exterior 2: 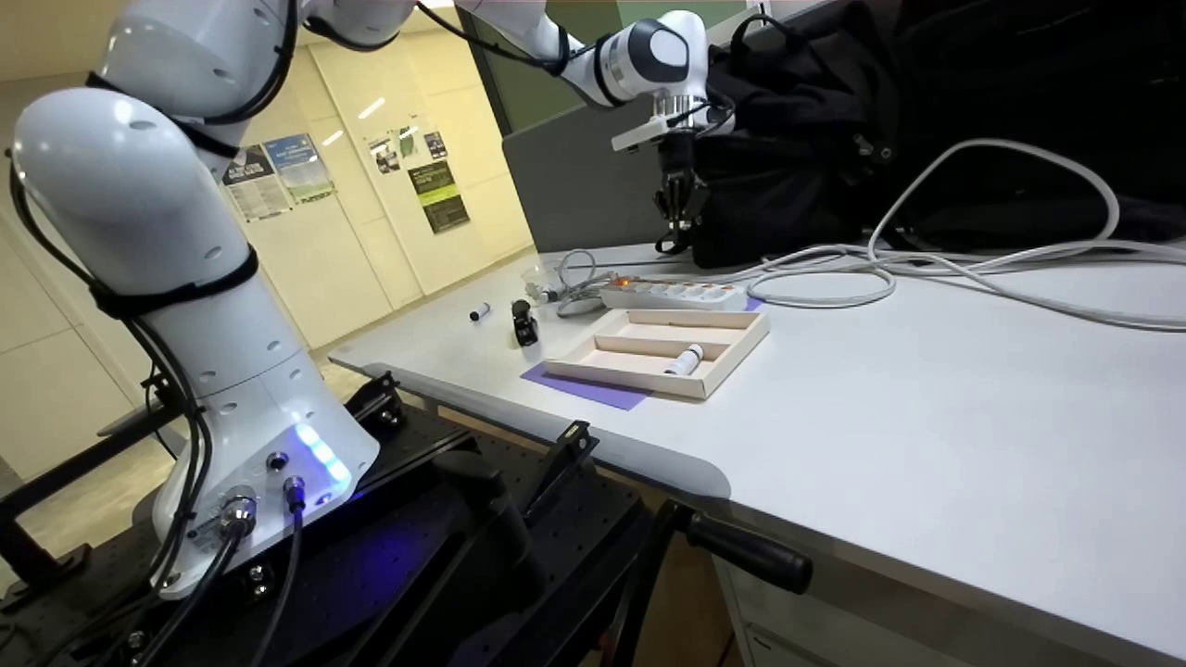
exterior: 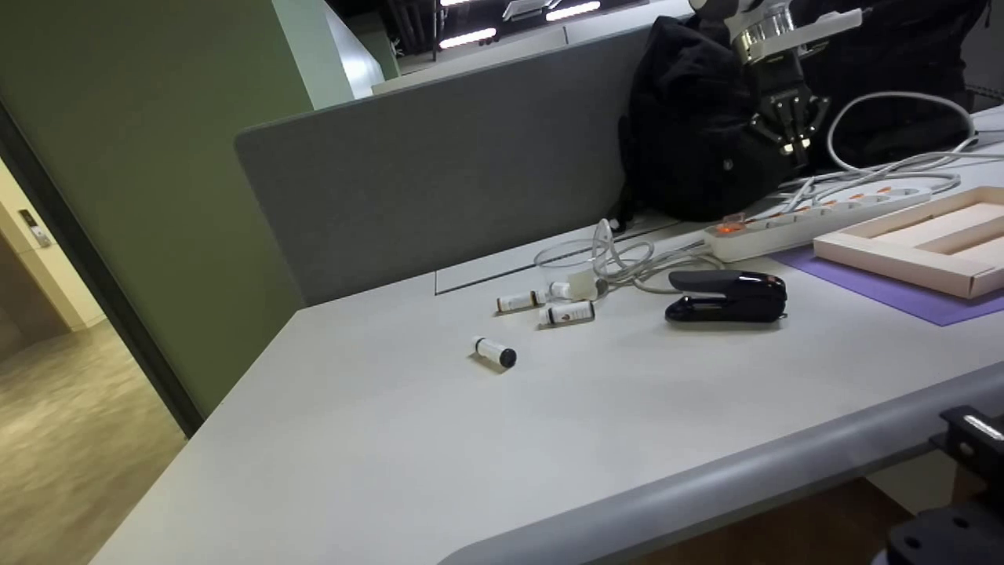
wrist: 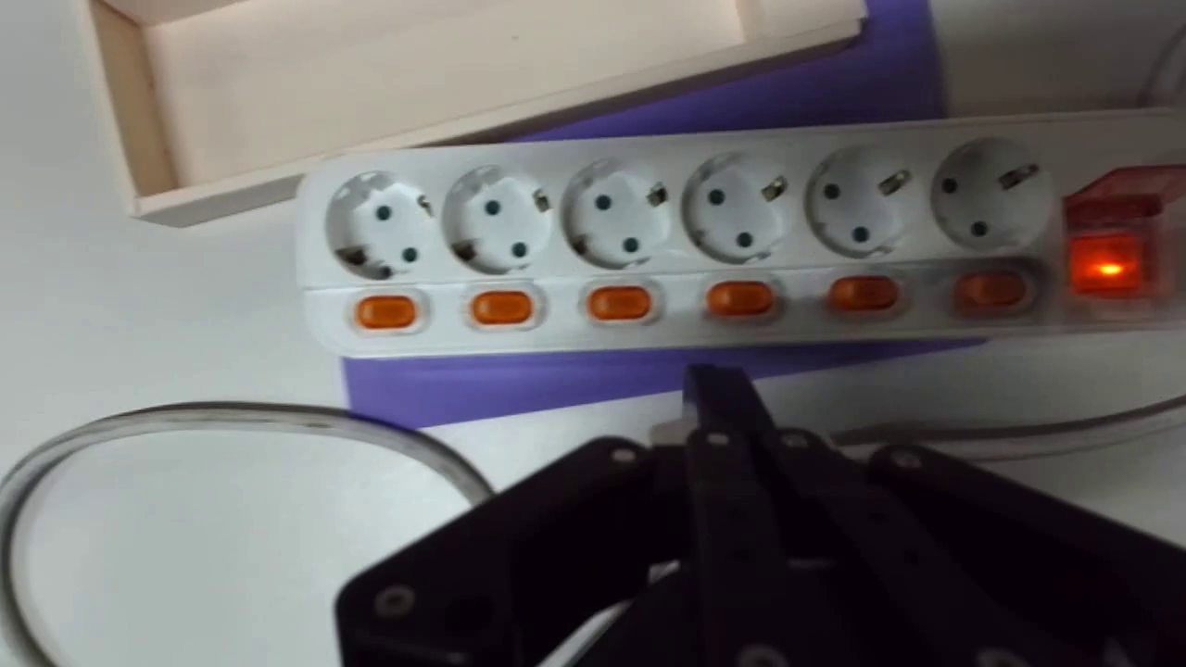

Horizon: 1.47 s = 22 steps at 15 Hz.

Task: Turn off the third switch from the left then turn on the first and second right

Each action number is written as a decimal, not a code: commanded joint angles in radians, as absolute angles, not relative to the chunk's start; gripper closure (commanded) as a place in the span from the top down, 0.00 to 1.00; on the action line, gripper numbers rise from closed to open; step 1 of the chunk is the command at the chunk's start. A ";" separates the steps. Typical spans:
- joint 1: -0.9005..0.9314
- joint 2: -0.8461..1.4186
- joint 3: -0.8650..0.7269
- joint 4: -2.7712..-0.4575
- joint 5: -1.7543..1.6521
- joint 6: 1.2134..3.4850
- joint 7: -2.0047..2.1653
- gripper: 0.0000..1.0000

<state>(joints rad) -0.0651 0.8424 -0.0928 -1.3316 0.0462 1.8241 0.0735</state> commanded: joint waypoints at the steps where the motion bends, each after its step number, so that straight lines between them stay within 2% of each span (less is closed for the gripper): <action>1: -0.043 0.770 -0.159 -1.476 -0.048 1.945 0.170 0.00; 4: -0.039 0.748 -0.194 -1.567 -0.112 2.043 0.215 0.00; 5: -0.070 0.803 -0.159 -1.471 -0.083 1.995 0.151 0.01; 11: -0.062 0.792 -0.172 -1.517 -0.105 2.030 0.180 0.01; 12: -0.060 0.789 -0.172 -1.518 -0.105 2.030 0.181 0.26; 13: -0.066 0.783 -0.171 -1.534 -0.097 2.052 0.185 0.01; 14: -0.074 0.779 -0.170 -1.552 -0.088 2.077 0.188 0.03; 17: -0.104 0.789 -0.164 -1.574 -0.061 2.136 0.173 0.00; 22: -0.140 0.819 -0.150 -1.574 -0.021 2.128 0.139 0.00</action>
<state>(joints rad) -0.1176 0.8204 -0.1675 -1.5642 -0.0432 2.1308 0.1524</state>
